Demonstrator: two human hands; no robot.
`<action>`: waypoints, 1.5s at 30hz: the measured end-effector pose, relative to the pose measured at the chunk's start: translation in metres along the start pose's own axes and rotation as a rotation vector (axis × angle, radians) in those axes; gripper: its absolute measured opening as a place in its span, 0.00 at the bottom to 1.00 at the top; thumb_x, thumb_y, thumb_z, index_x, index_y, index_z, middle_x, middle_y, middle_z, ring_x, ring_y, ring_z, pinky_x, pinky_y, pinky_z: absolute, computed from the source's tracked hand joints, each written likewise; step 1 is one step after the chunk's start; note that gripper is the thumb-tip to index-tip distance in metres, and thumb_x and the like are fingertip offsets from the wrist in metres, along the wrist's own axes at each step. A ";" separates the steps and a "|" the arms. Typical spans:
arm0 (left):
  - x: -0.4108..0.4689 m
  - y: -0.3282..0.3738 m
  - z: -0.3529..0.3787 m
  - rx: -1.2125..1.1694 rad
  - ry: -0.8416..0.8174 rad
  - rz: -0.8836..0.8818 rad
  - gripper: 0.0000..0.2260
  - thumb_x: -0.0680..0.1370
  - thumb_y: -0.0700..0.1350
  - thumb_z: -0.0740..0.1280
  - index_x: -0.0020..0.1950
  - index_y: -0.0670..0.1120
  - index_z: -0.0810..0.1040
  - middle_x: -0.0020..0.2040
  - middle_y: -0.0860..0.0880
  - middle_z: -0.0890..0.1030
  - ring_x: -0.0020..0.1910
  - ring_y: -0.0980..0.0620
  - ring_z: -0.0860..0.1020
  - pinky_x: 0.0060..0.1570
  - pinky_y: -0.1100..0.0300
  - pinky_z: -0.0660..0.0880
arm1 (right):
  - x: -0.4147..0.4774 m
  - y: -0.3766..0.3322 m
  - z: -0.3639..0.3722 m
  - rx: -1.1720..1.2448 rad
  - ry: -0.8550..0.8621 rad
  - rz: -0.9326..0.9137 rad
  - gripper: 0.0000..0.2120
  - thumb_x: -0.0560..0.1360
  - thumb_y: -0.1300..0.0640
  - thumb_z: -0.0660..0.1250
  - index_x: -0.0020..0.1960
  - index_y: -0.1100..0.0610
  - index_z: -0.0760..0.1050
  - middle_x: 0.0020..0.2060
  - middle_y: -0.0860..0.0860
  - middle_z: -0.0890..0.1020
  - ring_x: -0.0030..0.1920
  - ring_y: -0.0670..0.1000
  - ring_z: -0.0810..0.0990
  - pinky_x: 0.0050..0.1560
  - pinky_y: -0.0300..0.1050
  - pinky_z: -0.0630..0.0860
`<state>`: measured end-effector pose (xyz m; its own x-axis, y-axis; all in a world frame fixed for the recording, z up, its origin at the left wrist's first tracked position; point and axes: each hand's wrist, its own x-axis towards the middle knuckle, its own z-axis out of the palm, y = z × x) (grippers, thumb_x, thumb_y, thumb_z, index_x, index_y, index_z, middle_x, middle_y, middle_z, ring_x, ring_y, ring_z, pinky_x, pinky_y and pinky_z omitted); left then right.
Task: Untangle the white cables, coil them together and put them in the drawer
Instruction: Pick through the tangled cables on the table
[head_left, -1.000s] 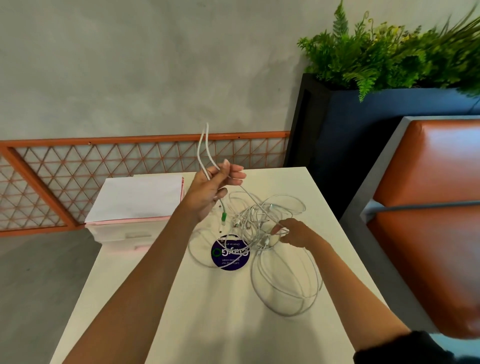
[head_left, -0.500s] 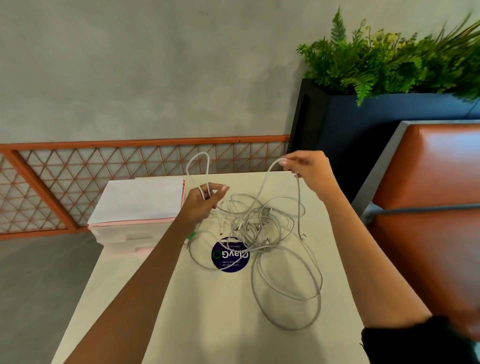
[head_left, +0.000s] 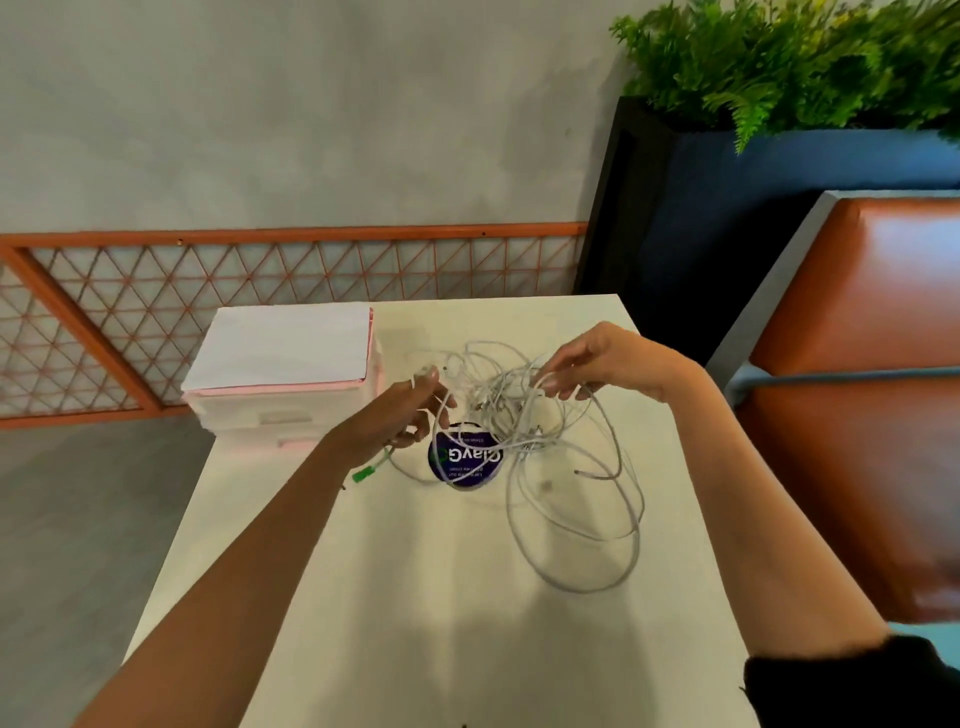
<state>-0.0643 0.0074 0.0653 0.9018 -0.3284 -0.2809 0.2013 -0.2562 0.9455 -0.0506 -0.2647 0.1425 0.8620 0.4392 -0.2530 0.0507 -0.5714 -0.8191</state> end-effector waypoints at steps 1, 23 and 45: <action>-0.007 -0.010 -0.003 0.038 -0.014 -0.010 0.21 0.83 0.56 0.51 0.48 0.43 0.76 0.36 0.50 0.79 0.29 0.56 0.70 0.23 0.68 0.56 | -0.004 0.007 0.004 -0.045 -0.073 0.050 0.07 0.70 0.59 0.74 0.48 0.56 0.84 0.39 0.51 0.85 0.39 0.43 0.80 0.41 0.35 0.76; -0.103 -0.113 -0.015 0.291 -0.061 -0.108 0.15 0.84 0.45 0.52 0.50 0.37 0.73 0.32 0.52 0.69 0.26 0.61 0.67 0.30 0.73 0.64 | -0.014 0.086 0.181 -0.042 -0.075 0.246 0.46 0.68 0.53 0.77 0.76 0.55 0.53 0.72 0.53 0.63 0.72 0.52 0.64 0.67 0.40 0.62; -0.118 -0.122 -0.068 0.376 -0.227 -0.135 0.14 0.83 0.48 0.56 0.43 0.44 0.74 0.30 0.57 0.66 0.31 0.59 0.63 0.33 0.69 0.63 | 0.027 0.046 0.176 -0.036 -0.268 -0.001 0.12 0.79 0.52 0.63 0.49 0.57 0.83 0.24 0.48 0.70 0.29 0.43 0.68 0.33 0.29 0.63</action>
<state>-0.1689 0.1394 -0.0059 0.7620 -0.4494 -0.4663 0.1211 -0.6085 0.7843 -0.1138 -0.1575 0.0077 0.6978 0.6050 -0.3836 0.0732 -0.5928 -0.8020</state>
